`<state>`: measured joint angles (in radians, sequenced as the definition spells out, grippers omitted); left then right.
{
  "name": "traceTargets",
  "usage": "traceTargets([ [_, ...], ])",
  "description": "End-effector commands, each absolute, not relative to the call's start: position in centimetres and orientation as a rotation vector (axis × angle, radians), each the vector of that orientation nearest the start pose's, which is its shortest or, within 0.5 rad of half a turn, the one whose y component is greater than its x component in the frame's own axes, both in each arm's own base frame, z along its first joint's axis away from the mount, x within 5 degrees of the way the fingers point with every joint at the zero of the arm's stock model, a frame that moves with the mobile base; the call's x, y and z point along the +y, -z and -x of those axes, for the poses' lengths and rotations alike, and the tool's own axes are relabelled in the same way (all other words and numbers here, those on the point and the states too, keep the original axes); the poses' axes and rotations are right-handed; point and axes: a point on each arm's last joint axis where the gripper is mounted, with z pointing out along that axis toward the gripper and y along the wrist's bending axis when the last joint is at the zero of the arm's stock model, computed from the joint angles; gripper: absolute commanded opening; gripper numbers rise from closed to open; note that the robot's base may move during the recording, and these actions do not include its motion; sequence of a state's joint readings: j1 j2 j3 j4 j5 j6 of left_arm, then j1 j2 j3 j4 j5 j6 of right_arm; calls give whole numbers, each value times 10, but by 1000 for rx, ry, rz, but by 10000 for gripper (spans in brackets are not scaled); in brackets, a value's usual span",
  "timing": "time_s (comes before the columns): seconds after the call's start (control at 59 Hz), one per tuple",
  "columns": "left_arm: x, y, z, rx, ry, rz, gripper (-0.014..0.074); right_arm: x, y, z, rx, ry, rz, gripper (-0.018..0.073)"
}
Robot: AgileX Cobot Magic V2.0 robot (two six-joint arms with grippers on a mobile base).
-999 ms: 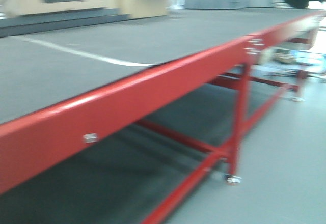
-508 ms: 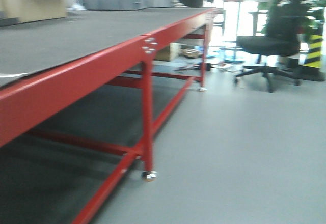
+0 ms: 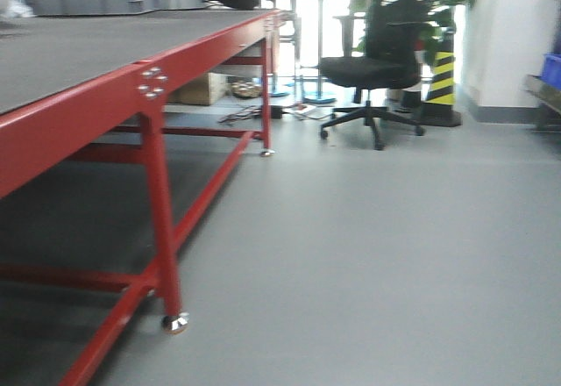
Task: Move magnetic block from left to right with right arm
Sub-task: 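Drive the base past the red table holding the cube in the right gripper, then turn the base past the office chair, keeping the cube gripped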
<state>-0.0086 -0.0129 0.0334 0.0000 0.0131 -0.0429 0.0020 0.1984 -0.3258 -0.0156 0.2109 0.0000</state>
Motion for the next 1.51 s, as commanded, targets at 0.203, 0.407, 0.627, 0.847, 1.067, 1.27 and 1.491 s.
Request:
traceTargets([
  [0.203,0,-207,-55,1425,46,27,-116,0,-308,-62,1456,27,14,191],
  [0.407,0,-207,-55,1425,46,27,-116,0,-308,-62,1456,27,14,191],
  [0.627,0,-207,-55,1425,46,27,-116,0,-308,-62,1456,27,14,191],
  [0.847,0,-207,-55,1425,46,27,-116,0,-308,-62,1456,27,14,191],
  [1.067,0,-207,-55,1425,46,27,-116,0,-308,-62,1456,27,14,191],
  [1.27,0,-207,-55,1425,46,27,-116,0,-308,-62,1456,27,14,191],
  [1.491,0,-207,-55,1425,46,27,-116,0,-308,-62,1456,27,14,191],
])
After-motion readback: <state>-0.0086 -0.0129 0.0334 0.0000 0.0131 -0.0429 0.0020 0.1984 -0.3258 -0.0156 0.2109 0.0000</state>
